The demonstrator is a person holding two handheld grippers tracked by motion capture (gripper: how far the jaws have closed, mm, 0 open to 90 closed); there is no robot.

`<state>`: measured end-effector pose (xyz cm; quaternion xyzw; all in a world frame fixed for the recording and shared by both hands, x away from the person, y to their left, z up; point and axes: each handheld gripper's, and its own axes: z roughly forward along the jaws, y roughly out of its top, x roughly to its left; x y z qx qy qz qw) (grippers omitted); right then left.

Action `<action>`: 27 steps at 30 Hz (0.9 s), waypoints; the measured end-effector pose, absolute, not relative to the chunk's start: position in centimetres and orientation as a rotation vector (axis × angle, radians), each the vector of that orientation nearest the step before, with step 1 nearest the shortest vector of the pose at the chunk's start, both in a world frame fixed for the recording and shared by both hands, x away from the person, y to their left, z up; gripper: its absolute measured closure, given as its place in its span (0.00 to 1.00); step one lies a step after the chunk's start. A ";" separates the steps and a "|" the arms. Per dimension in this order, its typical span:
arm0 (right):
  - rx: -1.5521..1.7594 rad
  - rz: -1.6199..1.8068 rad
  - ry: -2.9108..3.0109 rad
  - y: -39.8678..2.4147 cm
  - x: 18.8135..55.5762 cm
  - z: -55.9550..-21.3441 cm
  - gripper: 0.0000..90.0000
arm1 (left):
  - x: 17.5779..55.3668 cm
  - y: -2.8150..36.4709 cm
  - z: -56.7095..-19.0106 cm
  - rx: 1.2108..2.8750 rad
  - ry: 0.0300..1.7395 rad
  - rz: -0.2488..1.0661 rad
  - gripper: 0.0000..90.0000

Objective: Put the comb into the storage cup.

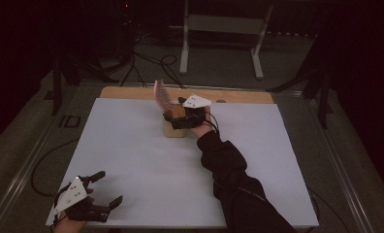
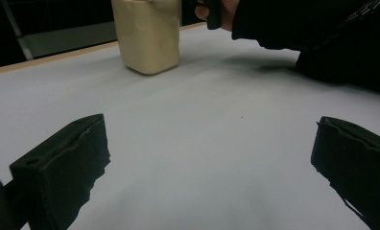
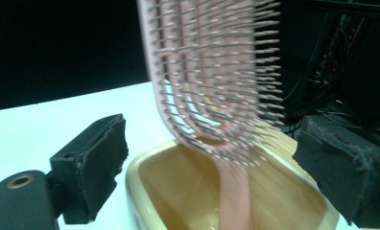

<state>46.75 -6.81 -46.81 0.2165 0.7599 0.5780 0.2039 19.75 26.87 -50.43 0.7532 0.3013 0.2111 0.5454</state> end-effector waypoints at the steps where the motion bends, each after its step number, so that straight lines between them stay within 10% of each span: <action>1: 0.602 1.612 2.125 -6.8 46.7 -46.7 0.12 | 19.8 26.9 -50.4 1.786 0.715 0.501 0.00; 27: 0.607 1.605 2.226 -8.7 46.2 -43.9 0.11 | 19.8 26.9 -50.4 1.787 0.718 0.503 0.00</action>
